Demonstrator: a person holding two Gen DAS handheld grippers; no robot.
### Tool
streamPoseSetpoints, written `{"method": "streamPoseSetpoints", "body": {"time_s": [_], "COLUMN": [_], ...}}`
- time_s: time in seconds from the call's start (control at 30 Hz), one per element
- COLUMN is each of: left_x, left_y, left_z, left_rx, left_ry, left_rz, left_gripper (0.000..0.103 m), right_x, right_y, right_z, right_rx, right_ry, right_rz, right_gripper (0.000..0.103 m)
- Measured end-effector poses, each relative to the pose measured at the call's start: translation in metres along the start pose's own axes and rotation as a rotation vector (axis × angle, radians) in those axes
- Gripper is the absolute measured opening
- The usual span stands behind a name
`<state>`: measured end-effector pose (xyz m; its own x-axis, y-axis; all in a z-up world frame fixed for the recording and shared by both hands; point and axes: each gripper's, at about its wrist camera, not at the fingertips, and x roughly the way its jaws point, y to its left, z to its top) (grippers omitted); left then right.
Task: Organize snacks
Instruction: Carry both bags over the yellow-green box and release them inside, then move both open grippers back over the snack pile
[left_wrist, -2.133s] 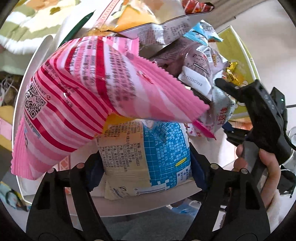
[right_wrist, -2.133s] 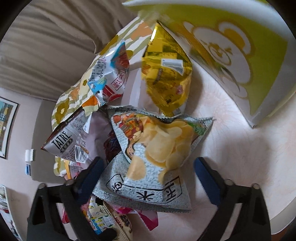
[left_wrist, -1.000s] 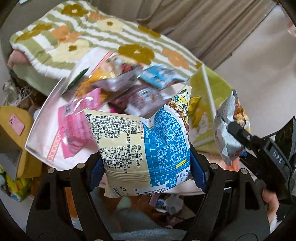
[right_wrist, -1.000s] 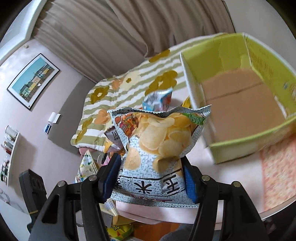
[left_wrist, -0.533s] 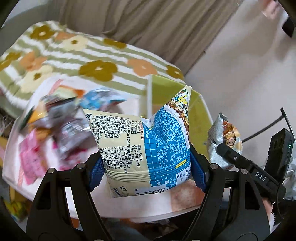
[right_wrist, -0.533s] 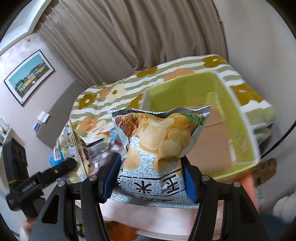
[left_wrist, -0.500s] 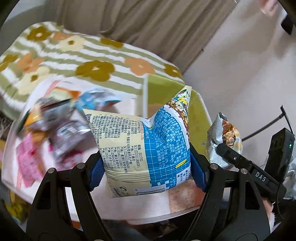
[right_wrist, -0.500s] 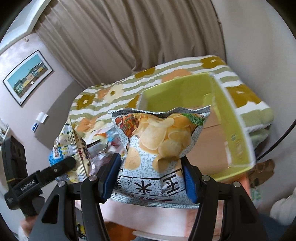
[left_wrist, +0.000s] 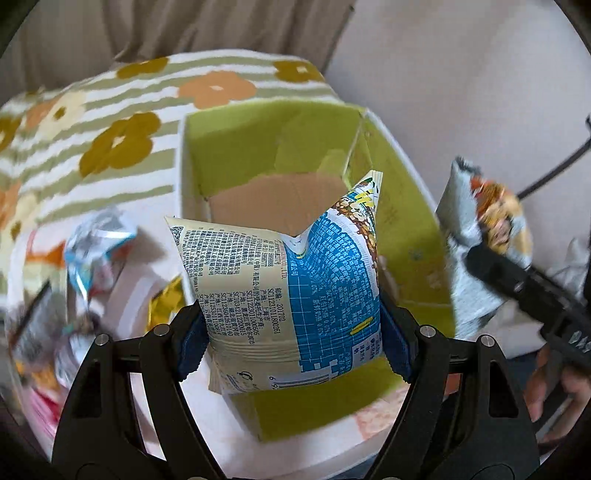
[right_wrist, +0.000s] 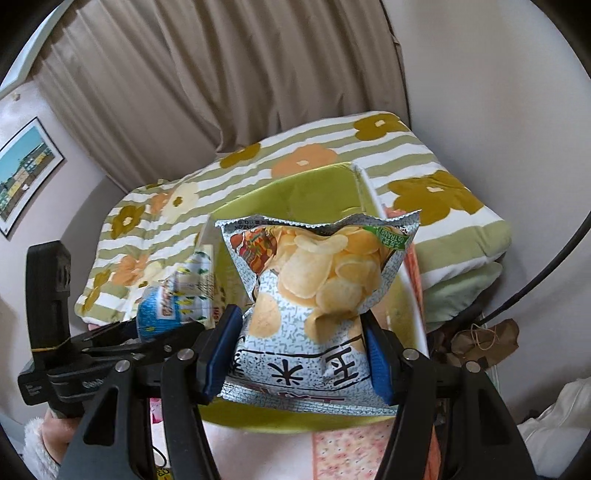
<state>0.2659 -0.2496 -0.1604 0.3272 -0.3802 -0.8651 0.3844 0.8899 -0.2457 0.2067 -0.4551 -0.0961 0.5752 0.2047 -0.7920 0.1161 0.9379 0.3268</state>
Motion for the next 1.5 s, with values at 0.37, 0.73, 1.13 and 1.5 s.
{"method": "streamPoseSetpoints", "body": {"time_s": [0.37, 0.73, 1.13, 1.5], "left_x": [0.046, 0.049, -0.015, -0.036], "left_y": [-0.032, -0.033, 0.004, 0.026], "left_z": [0.016, 0.013, -0.011, -0.030], "left_rx": [0.273, 0.257, 0.087, 0.015], "left_ry": [0.096, 0.131, 0.010, -0.042], "left_rz": [0.037, 0.088, 0.090, 0.127], "left_gripper": [0.077, 0.100, 0.100, 0.100], "right_x": [0.021, 0.020, 0.027, 0.039], "right_y": [-0.023, -0.032, -0.009, 0.000], "right_z": [0.006, 0.008, 0.004, -0.010], "right_rx": [0.064, 0.040, -0.094, -0.179], "right_ry": [0.051, 0.088, 0.106, 0.141], "right_rz": [-0.063, -0.032, -0.019, -0.045], "right_gripper": [0.058, 0.058, 0.058, 0.103]}}
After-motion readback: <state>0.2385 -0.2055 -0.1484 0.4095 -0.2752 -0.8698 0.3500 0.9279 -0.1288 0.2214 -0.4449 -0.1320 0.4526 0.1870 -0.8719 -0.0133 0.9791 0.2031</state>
